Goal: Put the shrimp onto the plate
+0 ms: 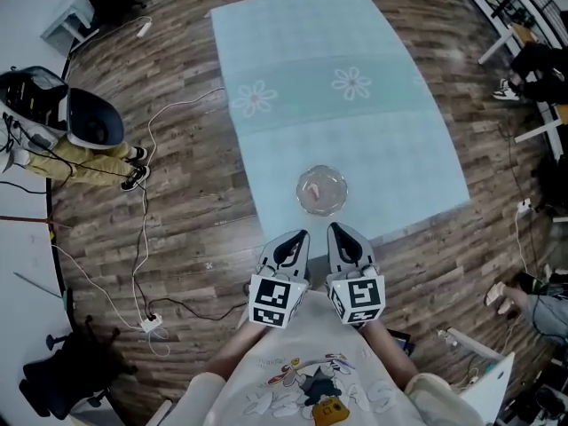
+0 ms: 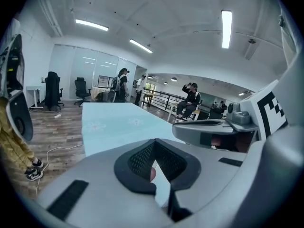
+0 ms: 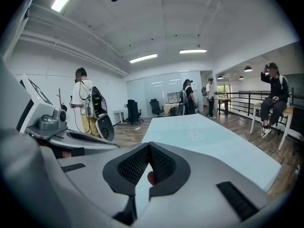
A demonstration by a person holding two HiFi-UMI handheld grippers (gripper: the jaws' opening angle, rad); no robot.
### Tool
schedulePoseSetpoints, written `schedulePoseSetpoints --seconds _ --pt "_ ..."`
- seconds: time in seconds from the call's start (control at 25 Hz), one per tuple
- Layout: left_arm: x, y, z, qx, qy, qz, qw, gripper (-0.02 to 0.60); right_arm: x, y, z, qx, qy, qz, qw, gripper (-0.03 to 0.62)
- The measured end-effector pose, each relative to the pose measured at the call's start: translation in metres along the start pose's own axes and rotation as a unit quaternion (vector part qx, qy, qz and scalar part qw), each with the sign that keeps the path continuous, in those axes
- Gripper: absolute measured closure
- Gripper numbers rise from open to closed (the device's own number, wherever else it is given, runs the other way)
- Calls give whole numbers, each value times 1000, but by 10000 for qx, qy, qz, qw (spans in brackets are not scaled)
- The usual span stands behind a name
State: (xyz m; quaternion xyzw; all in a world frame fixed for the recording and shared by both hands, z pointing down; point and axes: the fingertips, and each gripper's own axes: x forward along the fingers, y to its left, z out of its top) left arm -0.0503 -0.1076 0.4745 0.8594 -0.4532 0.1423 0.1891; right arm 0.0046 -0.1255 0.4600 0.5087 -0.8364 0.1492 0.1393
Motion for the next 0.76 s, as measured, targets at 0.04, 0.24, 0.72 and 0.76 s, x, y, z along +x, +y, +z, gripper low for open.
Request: schedulePoseSetpoints --seconds 0.04,0.24,0.72,0.76 --pt "-5 -2 -2 1 -2 -18 10000 574 -4 3 1 0 -17 -19 10000 571" --pt "-25 -5 0 39 -127 -55 9999 574 -23 14 4 -1 -134 -185 9997 571" --pt "-62 -13 -26 -120 -88 -370 9992 574 -64 40 -12 37 -108 -554 9984 571" --pt "-65 -16 -27 -139 -67 -396 9991 574 -69 41 -15 63 -80 -578 9983 571"
